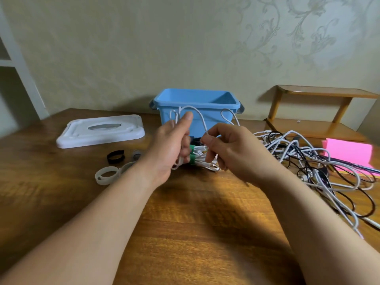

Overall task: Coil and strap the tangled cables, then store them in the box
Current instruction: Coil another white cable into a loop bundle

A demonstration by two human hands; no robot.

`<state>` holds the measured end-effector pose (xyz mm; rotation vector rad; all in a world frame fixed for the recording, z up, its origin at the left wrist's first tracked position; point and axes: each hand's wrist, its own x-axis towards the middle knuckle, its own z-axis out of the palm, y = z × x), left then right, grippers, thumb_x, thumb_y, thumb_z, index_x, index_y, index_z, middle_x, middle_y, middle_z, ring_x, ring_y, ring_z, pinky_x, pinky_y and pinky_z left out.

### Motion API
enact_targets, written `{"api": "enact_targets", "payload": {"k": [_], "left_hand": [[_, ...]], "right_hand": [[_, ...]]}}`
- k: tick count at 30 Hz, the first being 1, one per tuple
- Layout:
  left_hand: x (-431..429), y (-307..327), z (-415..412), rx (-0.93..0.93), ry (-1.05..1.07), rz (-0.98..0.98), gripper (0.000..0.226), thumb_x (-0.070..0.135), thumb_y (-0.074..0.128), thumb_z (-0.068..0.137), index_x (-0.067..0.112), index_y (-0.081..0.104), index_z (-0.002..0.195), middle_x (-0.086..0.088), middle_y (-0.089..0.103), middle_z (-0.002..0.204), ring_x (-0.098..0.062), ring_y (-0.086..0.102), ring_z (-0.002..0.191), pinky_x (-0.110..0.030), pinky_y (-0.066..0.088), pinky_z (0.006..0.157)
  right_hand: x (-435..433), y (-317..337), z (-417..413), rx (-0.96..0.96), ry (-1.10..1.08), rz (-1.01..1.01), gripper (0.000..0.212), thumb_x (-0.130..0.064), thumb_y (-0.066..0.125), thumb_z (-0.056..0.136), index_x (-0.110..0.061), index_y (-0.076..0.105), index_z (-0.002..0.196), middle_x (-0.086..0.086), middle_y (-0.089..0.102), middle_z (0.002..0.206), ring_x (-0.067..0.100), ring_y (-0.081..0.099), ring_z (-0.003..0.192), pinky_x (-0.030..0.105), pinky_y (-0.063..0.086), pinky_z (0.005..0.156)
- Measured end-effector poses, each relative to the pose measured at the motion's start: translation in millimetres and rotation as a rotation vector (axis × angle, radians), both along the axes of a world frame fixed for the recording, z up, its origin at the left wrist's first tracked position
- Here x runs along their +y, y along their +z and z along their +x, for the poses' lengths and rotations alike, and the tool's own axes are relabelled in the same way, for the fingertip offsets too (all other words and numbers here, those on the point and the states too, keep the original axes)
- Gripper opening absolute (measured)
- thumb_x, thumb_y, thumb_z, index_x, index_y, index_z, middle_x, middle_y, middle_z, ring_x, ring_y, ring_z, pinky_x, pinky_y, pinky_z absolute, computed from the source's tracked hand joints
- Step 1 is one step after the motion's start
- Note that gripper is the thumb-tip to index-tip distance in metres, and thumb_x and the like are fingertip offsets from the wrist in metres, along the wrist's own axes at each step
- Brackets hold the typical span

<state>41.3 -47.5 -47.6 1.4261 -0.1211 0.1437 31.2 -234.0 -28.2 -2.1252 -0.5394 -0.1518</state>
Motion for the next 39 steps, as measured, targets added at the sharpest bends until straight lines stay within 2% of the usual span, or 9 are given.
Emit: {"api": "enact_targets", "payload": {"k": [5, 9, 15, 17, 20, 28, 30, 34, 39], "left_hand": [[-9.3, -4.9, 0.1, -0.077, -0.024, 0.101, 0.056, 0.059, 0.077, 0.09, 0.009, 0.058, 0.108, -0.023, 0.066, 0.091, -0.03, 0.065, 0.078, -0.043, 0.054, 0.065], [-13.8, -2.5, -6.1, -0.044, -0.011, 0.12, 0.029, 0.034, 0.06, 0.109, 0.006, 0.063, 0.114, -0.001, 0.074, 0.089, -0.013, 0.072, 0.079, -0.026, 0.056, 0.06], [-16.0, -5.9, -5.0, -0.037, 0.049, 0.19, 0.029, 0.031, 0.05, 0.113, 0.013, 0.068, 0.1, 0.011, 0.07, 0.079, 0.0, 0.066, 0.076, -0.02, 0.053, 0.071], [-15.6, -2.0, -5.9, -0.026, 0.052, 0.09, 0.027, 0.028, 0.047, 0.115, 0.011, 0.062, 0.101, 0.011, 0.077, 0.081, 0.0, 0.071, 0.077, -0.018, 0.056, 0.07], [-9.5, 5.1, -2.4, -0.002, 0.02, -0.229, 0.023, 0.026, 0.044, 0.116, 0.012, 0.056, 0.102, -0.011, 0.081, 0.097, -0.024, 0.078, 0.09, -0.041, 0.062, 0.085], [21.5, 10.5, 15.8, 0.095, 0.076, -0.801, 0.027, 0.029, 0.049, 0.114, 0.013, 0.06, 0.096, 0.002, 0.055, 0.064, -0.012, 0.057, 0.052, -0.028, 0.056, 0.051], [32.6, 9.3, 17.4, 0.103, 0.062, -0.738, 0.025, 0.031, 0.049, 0.114, 0.016, 0.059, 0.097, 0.007, 0.041, 0.062, -0.007, 0.037, 0.047, -0.02, 0.036, 0.042], [41.0, 11.0, 12.9, -0.008, 0.074, -0.356, 0.024, 0.028, 0.048, 0.114, 0.015, 0.06, 0.099, 0.005, 0.037, 0.062, -0.008, 0.026, 0.045, -0.023, 0.023, 0.04], [4.4, 5.4, -5.1, -0.12, -0.044, 0.303, 0.015, 0.025, 0.054, 0.112, 0.014, 0.061, 0.104, 0.015, 0.057, 0.062, -0.001, 0.041, 0.044, -0.016, 0.03, 0.043]], "right_hand": [[18.7, -12.3, -6.9, -0.115, 0.021, -0.062, 0.02, -0.029, 0.058, 0.108, -0.022, 0.068, 0.092, -0.005, 0.074, 0.071, 0.004, 0.061, 0.055, 0.019, 0.043, 0.054], [26.3, -21.3, -6.3, -0.172, 0.025, -0.121, 0.016, -0.019, 0.055, 0.102, -0.025, 0.066, 0.092, -0.006, 0.071, 0.073, 0.015, 0.067, 0.069, 0.043, 0.056, 0.071], [26.7, -25.7, -2.5, -0.216, -0.001, -0.226, 0.016, -0.028, 0.056, 0.105, -0.027, 0.061, 0.089, -0.004, 0.071, 0.077, 0.019, 0.066, 0.069, 0.048, 0.057, 0.068], [26.3, -25.3, -2.3, -0.224, -0.033, -0.252, 0.023, -0.039, 0.058, 0.105, -0.026, 0.061, 0.085, -0.004, 0.07, 0.075, 0.018, 0.065, 0.069, 0.048, 0.056, 0.068], [23.6, -21.6, -2.3, -0.229, -0.06, -0.251, 0.019, -0.047, 0.06, 0.103, -0.031, 0.062, 0.092, -0.007, 0.071, 0.078, 0.016, 0.066, 0.074, 0.045, 0.056, 0.071], [12.6, -13.9, -0.7, -0.169, -0.038, -0.25, 0.022, -0.037, 0.065, 0.103, -0.026, 0.054, 0.118, -0.008, 0.067, 0.093, 0.013, 0.064, 0.082, 0.036, 0.051, 0.071], [2.6, -11.6, 4.2, -0.136, -0.032, -0.354, 0.011, -0.039, 0.066, 0.102, -0.03, 0.061, 0.104, -0.007, 0.07, 0.087, 0.013, 0.065, 0.079, 0.042, 0.056, 0.073], [-19.6, -4.5, 10.7, -0.113, -0.108, -0.56, 0.037, -0.055, 0.066, 0.099, -0.025, 0.065, 0.078, -0.004, 0.069, 0.071, 0.016, 0.064, 0.067, 0.041, 0.058, 0.068], [-20.4, -3.2, 14.7, -0.167, -0.142, -0.26, 0.023, -0.041, 0.063, 0.105, -0.026, 0.067, 0.087, -0.007, 0.066, 0.072, 0.008, 0.057, 0.063, 0.034, 0.045, 0.059]]}}
